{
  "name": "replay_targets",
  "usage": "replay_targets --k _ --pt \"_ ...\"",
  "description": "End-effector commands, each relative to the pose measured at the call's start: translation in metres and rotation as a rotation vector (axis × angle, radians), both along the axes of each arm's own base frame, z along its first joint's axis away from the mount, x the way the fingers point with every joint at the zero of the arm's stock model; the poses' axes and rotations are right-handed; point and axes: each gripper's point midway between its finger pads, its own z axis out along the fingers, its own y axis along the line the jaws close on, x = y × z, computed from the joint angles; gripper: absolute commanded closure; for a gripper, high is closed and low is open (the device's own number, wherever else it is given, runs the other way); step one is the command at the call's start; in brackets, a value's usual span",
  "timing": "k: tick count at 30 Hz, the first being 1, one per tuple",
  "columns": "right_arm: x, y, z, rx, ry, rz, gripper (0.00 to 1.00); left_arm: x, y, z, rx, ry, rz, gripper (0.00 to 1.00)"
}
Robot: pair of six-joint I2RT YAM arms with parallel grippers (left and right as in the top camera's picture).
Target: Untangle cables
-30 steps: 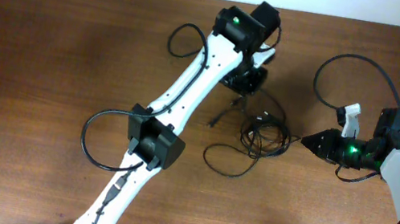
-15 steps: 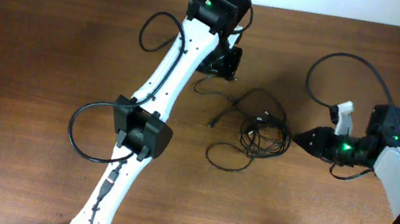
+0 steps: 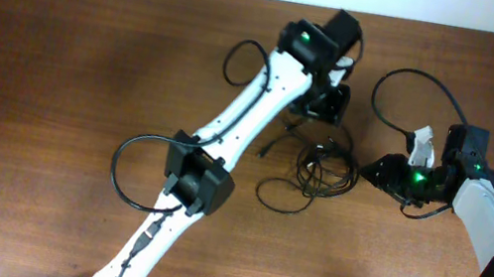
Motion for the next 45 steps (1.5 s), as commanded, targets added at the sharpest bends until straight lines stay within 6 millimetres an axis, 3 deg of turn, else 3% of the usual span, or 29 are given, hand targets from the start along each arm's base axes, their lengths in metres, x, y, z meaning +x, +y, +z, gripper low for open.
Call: replay_targets --k 1,7,11,14,18,21,22,25,29,33,36,38,39,41,45 --pt "-0.003 -0.014 -0.012 -0.077 0.043 -0.045 0.56 -0.014 -0.013 -0.016 0.046 0.025 0.036 0.50" --pt "-0.007 -0.040 -0.017 -0.113 0.083 -0.135 0.50 -0.032 -0.028 -0.054 0.096 0.055 0.014 0.51" --pt "-0.013 -0.056 -0.019 -0.117 0.109 -0.182 0.50 -0.034 -0.032 -0.066 0.098 0.057 0.006 0.50" --pt "-0.014 -0.057 -0.019 -0.116 0.112 -0.186 0.50 -0.035 -0.031 -0.072 0.118 0.058 0.002 0.80" --pt "-0.014 -0.057 -0.019 -0.116 0.112 -0.186 0.45 -0.036 -0.016 -0.088 0.210 0.022 -0.058 0.87" --pt "-0.014 -0.057 -0.019 -0.116 0.114 -0.186 0.44 -0.032 0.009 -0.099 0.342 -0.025 -0.109 1.00" --pt "-0.015 -0.057 -0.019 -0.115 0.117 -0.185 0.44 -0.026 0.030 -0.099 0.444 -0.056 -0.097 1.00" --pt "-0.015 -0.056 -0.019 -0.115 0.119 -0.186 0.44 -0.013 0.067 -0.091 0.605 -0.108 -0.074 1.00" --pt "-0.015 -0.056 -0.019 -0.115 0.119 -0.186 0.44 0.007 0.091 -0.082 0.694 -0.176 -0.050 1.00" --pt "-0.016 -0.056 -0.020 -0.115 0.121 -0.185 0.44 0.023 0.088 -0.059 0.652 -0.231 -0.013 0.96" --pt "-0.016 -0.056 -0.020 -0.114 0.122 -0.185 0.43 0.033 0.080 -0.022 0.593 -0.300 0.026 0.88" --pt "-0.016 -0.056 -0.020 -0.115 0.122 -0.185 0.43 0.037 0.078 0.002 0.553 -0.335 0.076 0.78" --pt "-0.016 -0.056 -0.020 -0.114 0.122 -0.185 0.43 0.038 0.078 0.010 0.536 -0.346 0.102 0.68" --pt "-0.016 -0.056 -0.020 -0.114 0.122 -0.185 0.43 0.041 0.076 0.012 0.516 -0.352 0.108 0.55" --pt "-0.017 -0.056 -0.020 -0.114 0.126 -0.184 0.43 0.049 0.076 -0.003 0.524 -0.353 0.112 0.55"
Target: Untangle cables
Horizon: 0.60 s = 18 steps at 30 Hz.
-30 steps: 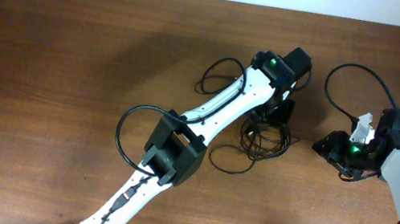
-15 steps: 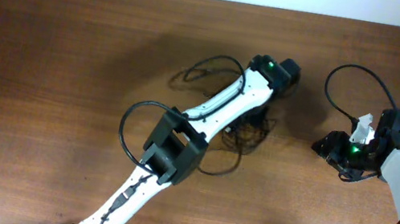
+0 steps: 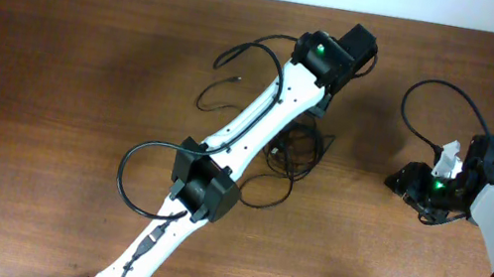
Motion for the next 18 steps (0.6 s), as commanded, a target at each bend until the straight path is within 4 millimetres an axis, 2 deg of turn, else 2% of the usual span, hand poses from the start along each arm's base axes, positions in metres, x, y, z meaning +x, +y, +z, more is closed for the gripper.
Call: replay_targets --k 1,5,8,11,12,15,18 --pt "-0.005 0.000 -0.006 -0.004 0.024 0.004 0.43 0.008 0.003 -0.017 0.012 -0.002 0.025 0.55" --pt "-0.007 0.001 -0.006 -0.003 0.028 0.008 0.43 0.011 -0.004 -0.047 0.006 0.027 0.021 0.57" --pt "-0.007 0.001 -0.006 -0.003 0.028 0.008 0.43 -0.001 -0.023 -0.076 -0.079 0.134 -0.003 0.62" --pt "-0.007 0.000 -0.006 -0.003 0.028 0.008 0.43 -0.012 -0.036 -0.091 -0.145 0.209 -0.019 0.63" --pt "-0.007 0.001 -0.006 -0.003 0.028 0.008 0.43 -0.020 -0.046 -0.098 -0.191 0.258 -0.035 0.66" --pt "-0.007 0.000 -0.006 -0.005 0.027 0.011 0.43 -0.041 -0.072 -0.103 -0.305 0.373 -0.168 0.75" --pt "-0.007 0.000 -0.007 -0.007 0.027 0.011 0.43 -0.063 -0.090 -0.099 -0.370 0.452 -0.355 0.76"
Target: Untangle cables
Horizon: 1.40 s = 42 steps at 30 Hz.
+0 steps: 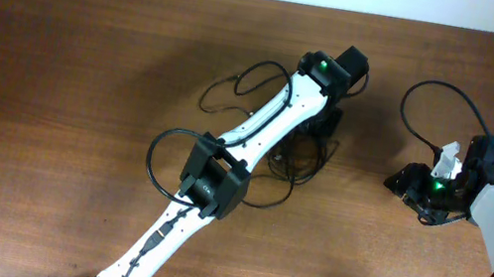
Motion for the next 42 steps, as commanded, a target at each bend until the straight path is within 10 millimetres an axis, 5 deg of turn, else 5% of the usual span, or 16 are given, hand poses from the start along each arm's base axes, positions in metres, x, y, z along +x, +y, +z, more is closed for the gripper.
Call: replay_targets --k 1,5,14,17,24,33,42 --pt "-0.005 -0.002 -0.007 -0.017 0.019 0.008 0.43 -0.044 -0.031 -0.003 -0.163 0.164 -0.262 0.76" --pt "-0.005 -0.005 -0.008 -0.035 0.025 0.005 0.43 -0.078 -0.004 -0.003 -0.044 0.274 -0.402 0.81" --pt "-0.007 -0.004 -0.008 -0.034 0.031 0.005 0.39 -0.044 0.003 0.062 -0.060 0.112 -0.111 0.61" --pt "-0.007 -0.004 -0.008 -0.034 0.031 0.005 0.37 -0.048 0.006 0.053 -0.037 0.160 0.037 0.45" --pt "-0.007 -0.004 -0.008 -0.033 0.033 0.005 0.37 -0.053 0.013 0.041 -0.010 0.248 0.347 0.51" --pt "-0.007 -0.004 -0.008 -0.033 0.032 0.005 0.37 -0.067 0.004 0.035 0.033 0.305 0.779 0.41" --pt "-0.007 -0.004 -0.008 -0.032 0.031 0.005 0.37 -0.078 0.009 0.015 0.142 0.253 0.963 0.44"
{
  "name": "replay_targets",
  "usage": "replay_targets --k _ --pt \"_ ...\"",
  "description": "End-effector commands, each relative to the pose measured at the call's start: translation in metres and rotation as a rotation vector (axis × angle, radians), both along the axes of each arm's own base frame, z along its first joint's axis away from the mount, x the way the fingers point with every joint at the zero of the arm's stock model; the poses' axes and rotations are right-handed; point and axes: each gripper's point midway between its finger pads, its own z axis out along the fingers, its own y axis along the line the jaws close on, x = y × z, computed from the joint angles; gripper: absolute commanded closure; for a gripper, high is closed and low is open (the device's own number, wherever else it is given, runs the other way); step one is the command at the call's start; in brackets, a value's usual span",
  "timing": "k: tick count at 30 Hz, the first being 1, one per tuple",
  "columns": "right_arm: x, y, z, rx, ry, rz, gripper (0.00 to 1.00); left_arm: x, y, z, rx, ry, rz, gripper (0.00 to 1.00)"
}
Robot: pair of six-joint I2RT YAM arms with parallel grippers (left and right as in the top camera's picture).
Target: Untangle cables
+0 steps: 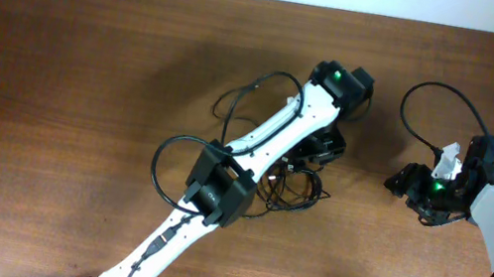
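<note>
A tangle of thin black cables (292, 183) lies on the brown table just right of the middle. My left gripper (324, 149) hangs at the tangle's upper edge, pointing down at it. The wrist hides its fingers, so I cannot tell whether they hold a strand. My right gripper (403, 181) rests well to the right of the tangle, pointing left, with bare wood between them. Its jaws are too dark and small to read.
My white left arm (257, 140) runs diagonally from the bottom edge to the tangle and covers part of it. A thin black loop (246, 93) arcs beside the forearm. Another black loop (436, 90) curves above the right wrist. The table's far edge runs along the top.
My left gripper has moved down and a little right, and the tangle now lies lower on the table, more bunched together. The right arm has not moved.
The tangle first lay between both grippers, the right one at its right edge. Then the right gripper stood further right, clear of it, and the tangle had moved left under the left arm. It now lies lower, below the left gripper.
</note>
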Motion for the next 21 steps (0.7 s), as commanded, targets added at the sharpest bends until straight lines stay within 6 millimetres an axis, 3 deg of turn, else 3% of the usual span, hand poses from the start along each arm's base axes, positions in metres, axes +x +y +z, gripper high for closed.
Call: replay_targets --k 1,6,11,14,17,18,19,21 --pt "-0.004 -0.001 -0.006 -0.008 0.019 0.007 0.37 0.005 0.011 0.003 0.094 -0.065 0.085 0.44" --pt "-0.004 -0.001 -0.006 -0.008 0.019 0.008 0.37 0.006 0.010 -0.022 0.124 -0.073 0.086 0.50" --pt "-0.005 0.000 -0.006 -0.008 0.019 0.008 0.37 0.020 0.010 -0.033 0.128 -0.137 0.042 0.67" --pt "-0.005 0.001 -0.006 0.001 0.022 0.009 0.37 0.035 -0.006 -0.034 0.030 -0.203 -0.200 0.81" --pt "-0.008 0.006 -0.005 0.021 0.024 0.031 0.36 0.039 -0.021 -0.033 -0.060 -0.229 -0.436 0.76" --pt "-0.008 0.013 -0.003 0.044 0.008 0.066 0.36 0.040 -0.027 -0.033 -0.102 -0.236 -0.506 0.79" --pt "-0.007 0.025 0.002 0.089 -0.025 0.131 0.34 0.043 -0.036 -0.030 -0.176 -0.250 -0.594 1.00" --pt "-0.006 0.041 0.009 0.144 -0.069 0.210 0.34 0.044 -0.057 -0.013 -0.387 -0.263 -0.713 1.00"
